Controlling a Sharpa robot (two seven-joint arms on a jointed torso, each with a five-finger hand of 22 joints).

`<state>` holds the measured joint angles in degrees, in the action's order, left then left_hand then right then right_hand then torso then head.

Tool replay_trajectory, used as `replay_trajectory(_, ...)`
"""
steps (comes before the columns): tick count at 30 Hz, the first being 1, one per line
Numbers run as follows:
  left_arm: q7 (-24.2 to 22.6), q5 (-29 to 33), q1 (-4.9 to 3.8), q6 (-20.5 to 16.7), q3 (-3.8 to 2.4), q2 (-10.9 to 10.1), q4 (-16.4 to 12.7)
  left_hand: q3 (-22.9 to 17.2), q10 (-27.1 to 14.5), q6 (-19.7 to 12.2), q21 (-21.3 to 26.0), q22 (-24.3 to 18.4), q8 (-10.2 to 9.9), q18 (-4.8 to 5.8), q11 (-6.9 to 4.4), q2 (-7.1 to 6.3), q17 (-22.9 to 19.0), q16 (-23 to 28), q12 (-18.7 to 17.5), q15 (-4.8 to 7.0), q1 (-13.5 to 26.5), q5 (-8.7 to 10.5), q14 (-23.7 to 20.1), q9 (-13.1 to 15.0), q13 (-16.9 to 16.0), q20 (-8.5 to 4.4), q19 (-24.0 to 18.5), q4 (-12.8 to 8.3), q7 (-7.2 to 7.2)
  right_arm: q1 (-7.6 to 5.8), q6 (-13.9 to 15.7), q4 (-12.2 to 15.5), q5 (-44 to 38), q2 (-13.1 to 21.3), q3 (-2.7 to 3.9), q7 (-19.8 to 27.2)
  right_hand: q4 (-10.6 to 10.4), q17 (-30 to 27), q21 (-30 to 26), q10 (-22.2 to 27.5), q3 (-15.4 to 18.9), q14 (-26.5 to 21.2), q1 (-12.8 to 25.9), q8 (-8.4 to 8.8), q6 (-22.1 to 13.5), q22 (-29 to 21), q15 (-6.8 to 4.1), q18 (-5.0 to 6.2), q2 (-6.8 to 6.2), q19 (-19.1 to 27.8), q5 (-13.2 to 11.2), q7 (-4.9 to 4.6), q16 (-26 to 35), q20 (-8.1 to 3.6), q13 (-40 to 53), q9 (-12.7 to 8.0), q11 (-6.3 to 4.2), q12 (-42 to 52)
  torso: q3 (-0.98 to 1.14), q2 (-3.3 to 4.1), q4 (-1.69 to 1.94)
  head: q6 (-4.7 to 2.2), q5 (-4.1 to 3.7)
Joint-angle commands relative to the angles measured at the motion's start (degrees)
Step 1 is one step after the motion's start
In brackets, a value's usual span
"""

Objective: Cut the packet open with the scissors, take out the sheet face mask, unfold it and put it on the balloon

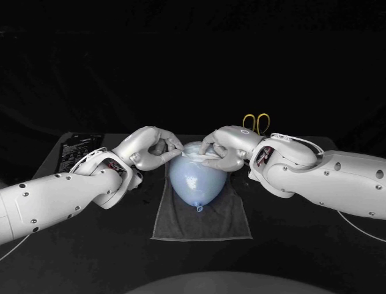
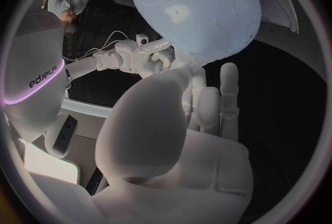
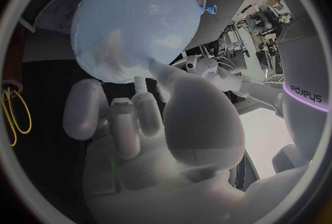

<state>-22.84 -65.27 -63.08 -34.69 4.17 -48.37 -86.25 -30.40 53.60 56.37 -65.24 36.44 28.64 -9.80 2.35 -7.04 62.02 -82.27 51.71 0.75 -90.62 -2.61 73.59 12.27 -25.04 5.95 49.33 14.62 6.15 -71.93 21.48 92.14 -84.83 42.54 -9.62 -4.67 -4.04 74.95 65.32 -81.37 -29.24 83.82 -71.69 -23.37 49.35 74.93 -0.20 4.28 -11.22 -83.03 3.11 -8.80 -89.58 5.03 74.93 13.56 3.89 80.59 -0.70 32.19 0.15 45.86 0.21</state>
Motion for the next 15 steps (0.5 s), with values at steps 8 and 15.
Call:
replay_trajectory(8,1.54,3.2,-0.22,-1.87,-0.96,0.07,-0.57,-3.38,-0.06,-1.29,-3.52,4.66,3.48,0.03,-0.17,-0.77,4.67,-2.33,1.51,0.08,2.65,-0.17,3.59,4.44,-1.32,-0.46,3.69,-1.38,-0.19,0.2,8.83,0.55,2.0,0.51,-0.16,3.23,-0.06,14.3,-0.37,-0.1,0.47,6.01,0.1,0.16,0.44,9.07,0.04,0.15,0.43,0.12,-0.34,0.09,-0.22,0.48,4.72,0.04,0.07,0.06,0.1,0.02,-0.07,-0.38,0.05)
replay_trajectory(15,5.1,3.34,-0.77,0.37,-1.38,0.91,-0.3,-4.23,0.0,-1.49,-4.5,6.08,3.96,0.26,-0.18,-0.97,5.88,-2.88,1.79,0.1,3.27,-0.19,4.42,4.96,-1.54,-0.51,4.67,-1.89,-0.2,0.2,14.02,1.25,3.78,1.32,-0.15,5.29,-0.07,14.17,-1.01,0.43,0.96,5.98,-0.07,0.58,0.17,8.91,0.01,0.27,-0.04,0.31,-0.34,0.03,-0.19,0.48,4.16,-0.1,0.08,-0.47,0.09,0.05,-0.1,-0.53,0.05)
